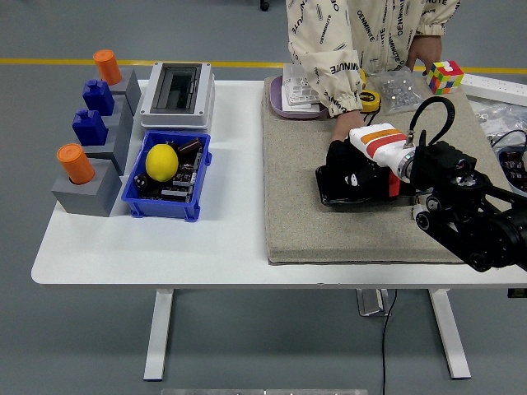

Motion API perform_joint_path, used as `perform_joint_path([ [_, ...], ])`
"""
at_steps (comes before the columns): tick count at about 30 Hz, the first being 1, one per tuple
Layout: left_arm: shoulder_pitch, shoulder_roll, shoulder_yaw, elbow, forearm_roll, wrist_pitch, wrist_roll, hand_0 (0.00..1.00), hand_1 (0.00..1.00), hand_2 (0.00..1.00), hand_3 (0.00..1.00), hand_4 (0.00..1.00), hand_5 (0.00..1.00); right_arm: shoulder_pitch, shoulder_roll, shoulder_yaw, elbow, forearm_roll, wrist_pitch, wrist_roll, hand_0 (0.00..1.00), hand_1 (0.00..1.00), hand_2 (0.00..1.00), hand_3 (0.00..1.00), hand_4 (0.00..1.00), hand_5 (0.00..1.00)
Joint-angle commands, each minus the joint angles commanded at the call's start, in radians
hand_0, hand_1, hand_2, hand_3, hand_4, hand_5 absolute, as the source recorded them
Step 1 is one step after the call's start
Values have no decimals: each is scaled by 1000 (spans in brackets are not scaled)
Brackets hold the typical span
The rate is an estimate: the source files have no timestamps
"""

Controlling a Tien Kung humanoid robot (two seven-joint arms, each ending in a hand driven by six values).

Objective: Pick the rag up,wipe the panel,place it on the desk

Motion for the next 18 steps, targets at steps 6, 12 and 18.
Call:
perform_joint_path([
  [6,1,2,-1,0,4,0,2,651,697,747,566,600,477,12,33,-27,4,4,0,-1,202,278,329,287,785,2],
  [12,1,3,4,0,2,-1,1,650,698,747,567,600,478,26,63,-59,10,9,1,-3,202,279,329,287,785,2],
  [18,0,3,3,0,3,-1,2,650,698,747,567,600,478,34,77,-81,21,13,1,-3,202,278,329,287,785,2],
])
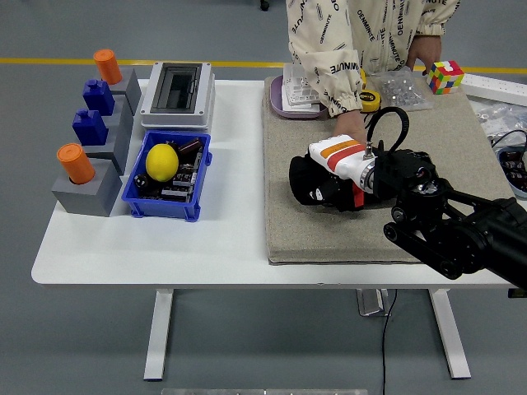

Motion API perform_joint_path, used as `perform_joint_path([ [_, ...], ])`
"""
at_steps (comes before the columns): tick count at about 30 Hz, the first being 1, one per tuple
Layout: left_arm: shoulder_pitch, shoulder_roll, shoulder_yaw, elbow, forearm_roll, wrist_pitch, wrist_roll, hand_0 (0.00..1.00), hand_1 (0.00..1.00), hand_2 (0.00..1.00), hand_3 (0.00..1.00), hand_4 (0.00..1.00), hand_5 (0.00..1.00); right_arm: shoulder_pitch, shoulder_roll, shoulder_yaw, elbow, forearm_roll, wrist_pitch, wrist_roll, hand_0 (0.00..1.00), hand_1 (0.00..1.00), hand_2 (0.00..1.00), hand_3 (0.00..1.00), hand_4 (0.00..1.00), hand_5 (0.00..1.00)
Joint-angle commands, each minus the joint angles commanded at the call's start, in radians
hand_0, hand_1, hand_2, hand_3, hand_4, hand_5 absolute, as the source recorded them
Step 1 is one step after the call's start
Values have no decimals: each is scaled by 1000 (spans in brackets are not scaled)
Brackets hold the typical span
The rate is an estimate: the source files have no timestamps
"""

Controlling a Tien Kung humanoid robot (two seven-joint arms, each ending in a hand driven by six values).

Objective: Pick the rag up,wipe the panel,place it on the desk

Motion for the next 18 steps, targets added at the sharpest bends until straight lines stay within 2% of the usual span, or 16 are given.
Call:
perform_joint_path([
  [9,0,-1,-5,0,1,1,0,650,697,747,567,600,479,-7,-37,16,-5,1,0,0,202,278,329,287,785,2],
  [18,-4,-3,-3,0,-4,1,-2,649,697,746,568,600,478,-26,-101,68,-18,-9,1,1,202,278,330,288,786,2],
])
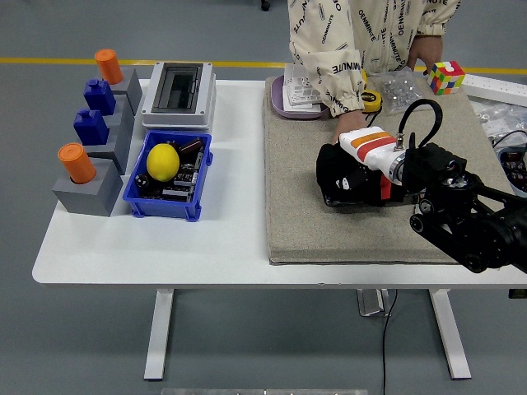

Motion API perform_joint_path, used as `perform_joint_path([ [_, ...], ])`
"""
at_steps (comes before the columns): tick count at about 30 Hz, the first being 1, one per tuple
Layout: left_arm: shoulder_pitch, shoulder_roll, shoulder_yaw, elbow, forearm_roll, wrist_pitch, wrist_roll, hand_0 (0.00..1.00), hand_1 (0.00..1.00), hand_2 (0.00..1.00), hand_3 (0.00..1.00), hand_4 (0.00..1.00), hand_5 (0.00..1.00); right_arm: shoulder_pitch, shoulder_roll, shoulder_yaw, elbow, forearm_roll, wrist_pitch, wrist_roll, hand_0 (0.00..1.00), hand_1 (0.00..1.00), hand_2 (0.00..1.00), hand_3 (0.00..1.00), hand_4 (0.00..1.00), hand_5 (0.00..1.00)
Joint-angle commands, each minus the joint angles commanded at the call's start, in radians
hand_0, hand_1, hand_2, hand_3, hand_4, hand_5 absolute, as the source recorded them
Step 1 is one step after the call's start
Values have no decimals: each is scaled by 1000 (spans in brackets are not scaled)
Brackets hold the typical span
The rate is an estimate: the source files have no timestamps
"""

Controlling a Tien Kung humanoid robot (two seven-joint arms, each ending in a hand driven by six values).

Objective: Pick the rag up,wipe the panel,place it on the desk

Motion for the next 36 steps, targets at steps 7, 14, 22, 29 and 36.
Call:
perform_joint_path([
  [7,1,-1,-4,0,-1,1,1,650,698,747,567,600,479,-19,-53,38,0,-9,2,0,202,278,330,288,786,2],
  [14,3,-3,-5,0,-4,1,0,650,698,747,567,600,478,-39,-110,68,-10,-11,4,1,203,278,330,288,785,2],
  [22,1,-4,-6,0,-3,2,1,650,698,747,567,600,478,-58,-172,95,-29,-15,8,2,203,278,329,287,784,2],
  [29,4,-6,-6,0,-5,2,1,650,698,746,567,600,478,-91,-220,136,-49,-25,8,5,203,278,329,287,784,2],
  [36,6,-7,-7,0,-5,2,1,650,698,747,567,600,477,-124,-255,191,-66,-36,8,5,202,278,329,285,782,2],
])
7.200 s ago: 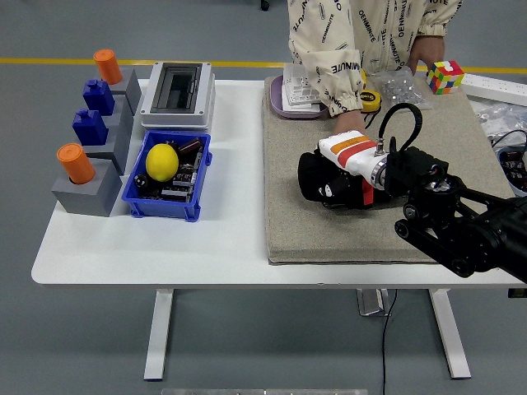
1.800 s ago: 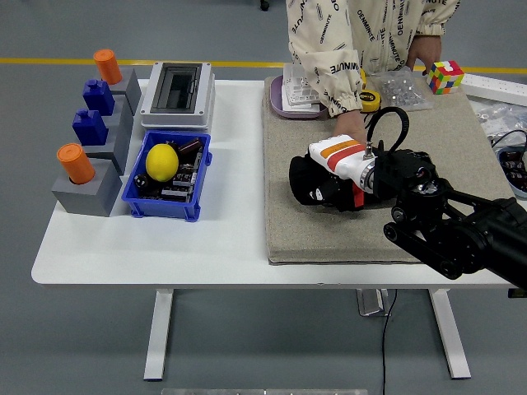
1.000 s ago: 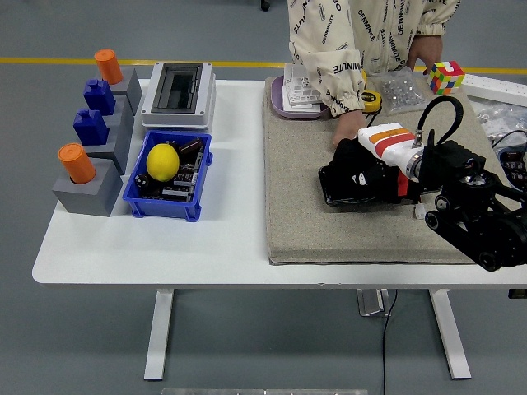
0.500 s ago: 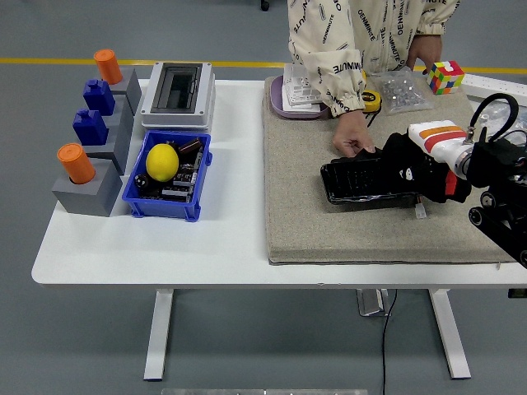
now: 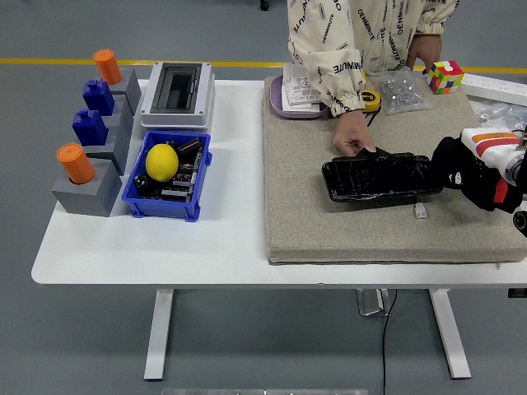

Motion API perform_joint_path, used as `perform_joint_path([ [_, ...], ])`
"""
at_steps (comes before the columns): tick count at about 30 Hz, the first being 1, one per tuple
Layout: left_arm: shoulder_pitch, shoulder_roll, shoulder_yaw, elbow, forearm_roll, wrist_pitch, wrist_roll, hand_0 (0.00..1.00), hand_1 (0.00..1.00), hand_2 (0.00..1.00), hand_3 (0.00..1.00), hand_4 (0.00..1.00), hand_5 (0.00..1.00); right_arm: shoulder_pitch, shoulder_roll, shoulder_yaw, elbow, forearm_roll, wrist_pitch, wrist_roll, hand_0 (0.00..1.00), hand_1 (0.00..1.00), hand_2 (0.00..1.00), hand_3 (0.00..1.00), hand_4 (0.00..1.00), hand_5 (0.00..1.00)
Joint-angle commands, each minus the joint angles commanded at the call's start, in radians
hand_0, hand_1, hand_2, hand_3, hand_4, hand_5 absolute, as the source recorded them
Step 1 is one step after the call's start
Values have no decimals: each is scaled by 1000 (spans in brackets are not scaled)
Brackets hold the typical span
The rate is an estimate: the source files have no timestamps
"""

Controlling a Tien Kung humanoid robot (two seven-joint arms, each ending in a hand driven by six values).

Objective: Pick the rag up,wipe the panel,place it on the desk

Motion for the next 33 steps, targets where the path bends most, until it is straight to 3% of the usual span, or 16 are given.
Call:
perform_joint_path([
  [13,3,-1,3,0,3,0,2,650,697,747,567,600,477,-34,-36,91,-11,-20,-3,0,202,278,330,287,785,2],
  [33,7,-2,8,0,3,-2,1,650,698,747,566,600,477,-42,-27,123,-16,-6,-21,5,242,292,343,302,816,2],
])
